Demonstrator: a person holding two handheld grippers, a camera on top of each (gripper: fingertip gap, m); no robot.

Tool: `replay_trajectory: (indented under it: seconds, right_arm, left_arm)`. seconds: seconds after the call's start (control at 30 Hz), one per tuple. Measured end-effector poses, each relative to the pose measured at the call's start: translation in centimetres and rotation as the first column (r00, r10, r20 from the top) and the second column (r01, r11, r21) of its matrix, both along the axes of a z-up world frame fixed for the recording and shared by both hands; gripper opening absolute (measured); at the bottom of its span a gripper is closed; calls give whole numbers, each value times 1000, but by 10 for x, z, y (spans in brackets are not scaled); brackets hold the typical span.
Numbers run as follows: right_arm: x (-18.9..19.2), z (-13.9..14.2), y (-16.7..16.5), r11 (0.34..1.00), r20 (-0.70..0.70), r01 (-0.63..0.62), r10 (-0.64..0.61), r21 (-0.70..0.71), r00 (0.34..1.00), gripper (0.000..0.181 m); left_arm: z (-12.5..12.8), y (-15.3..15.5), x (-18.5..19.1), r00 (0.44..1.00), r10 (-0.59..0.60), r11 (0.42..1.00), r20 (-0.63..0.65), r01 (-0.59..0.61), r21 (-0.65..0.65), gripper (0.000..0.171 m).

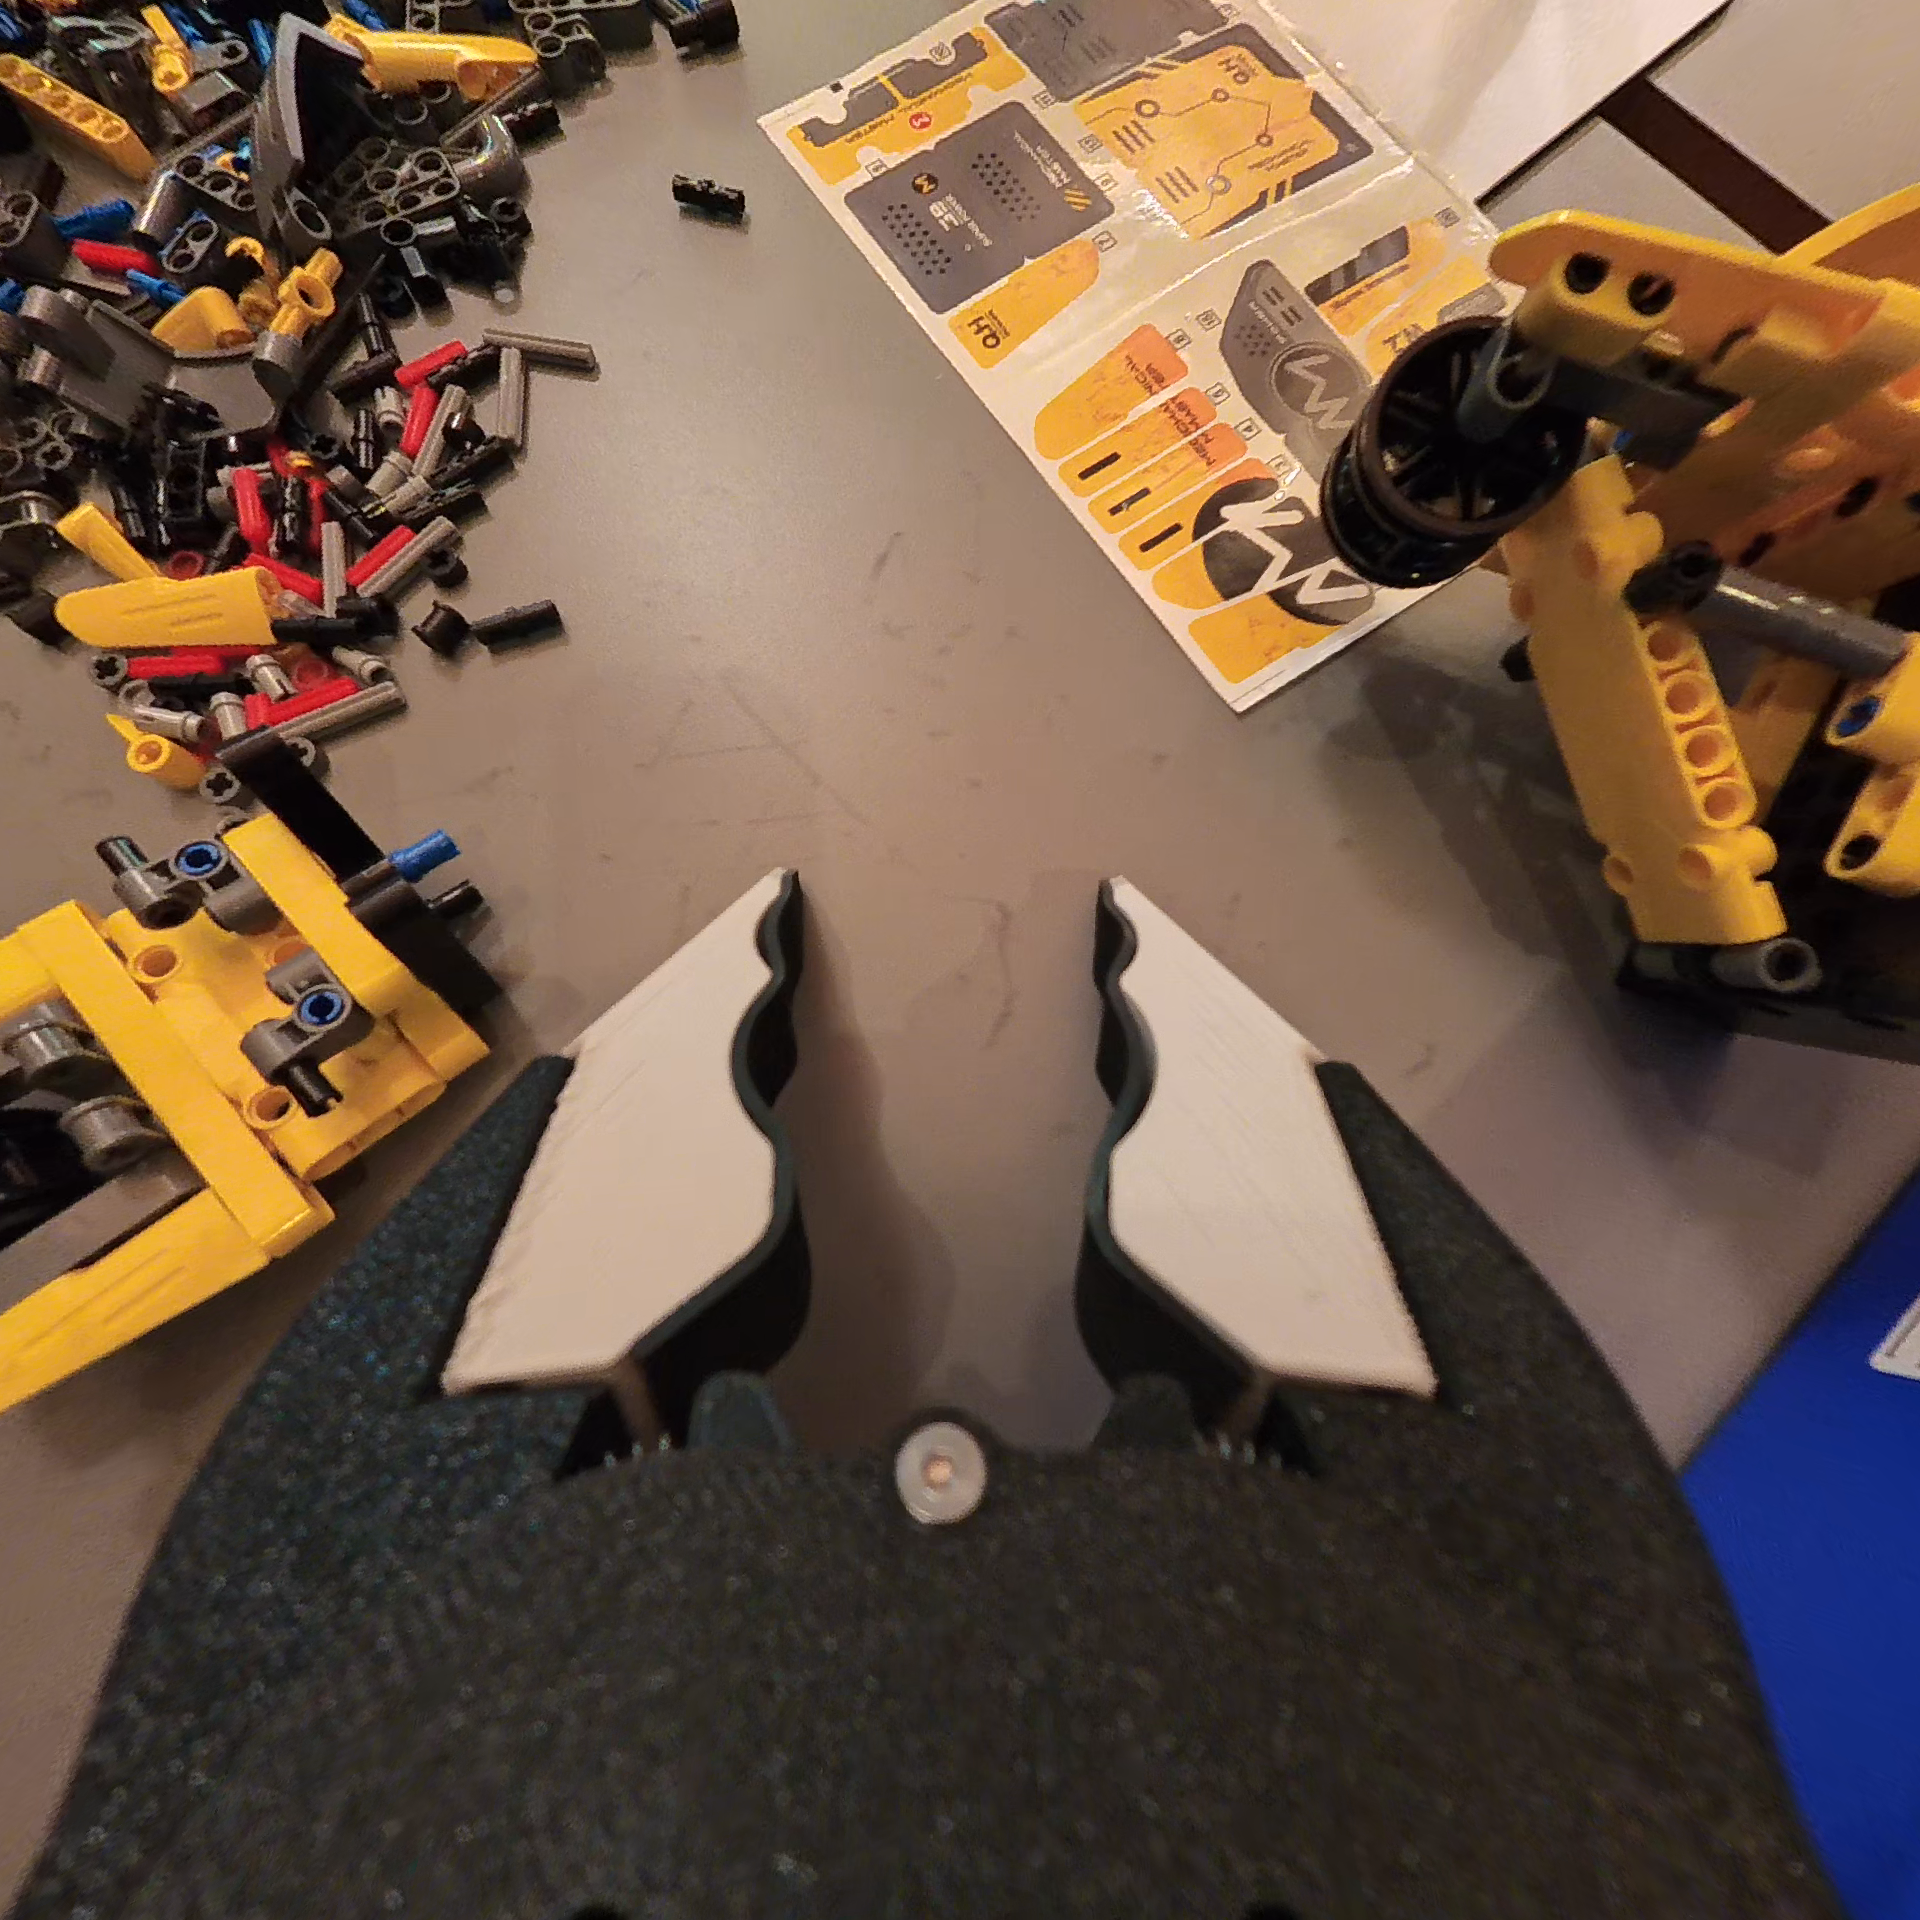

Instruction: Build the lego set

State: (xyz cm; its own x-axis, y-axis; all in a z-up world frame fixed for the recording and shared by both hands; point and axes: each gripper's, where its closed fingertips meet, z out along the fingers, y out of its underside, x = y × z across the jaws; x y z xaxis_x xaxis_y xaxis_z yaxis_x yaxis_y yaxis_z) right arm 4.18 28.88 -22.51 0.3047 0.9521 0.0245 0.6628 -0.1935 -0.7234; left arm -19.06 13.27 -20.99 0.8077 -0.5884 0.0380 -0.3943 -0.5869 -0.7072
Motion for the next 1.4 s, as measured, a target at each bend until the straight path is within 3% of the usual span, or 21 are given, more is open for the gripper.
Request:
replay_trajectory:
  seconds: [1.07,1.4]
  right_arm:
    - [0,0,0,1000,0,0,0,0,1000,56]
    - [0,0,0,1000,0,0,0,1,1000,56]
  left_arm:
    - [-1,3,-1,1000,13,1000,-16,-13,14,41]
    - [12,9,-1,999,32,995,4,-33,89,43]
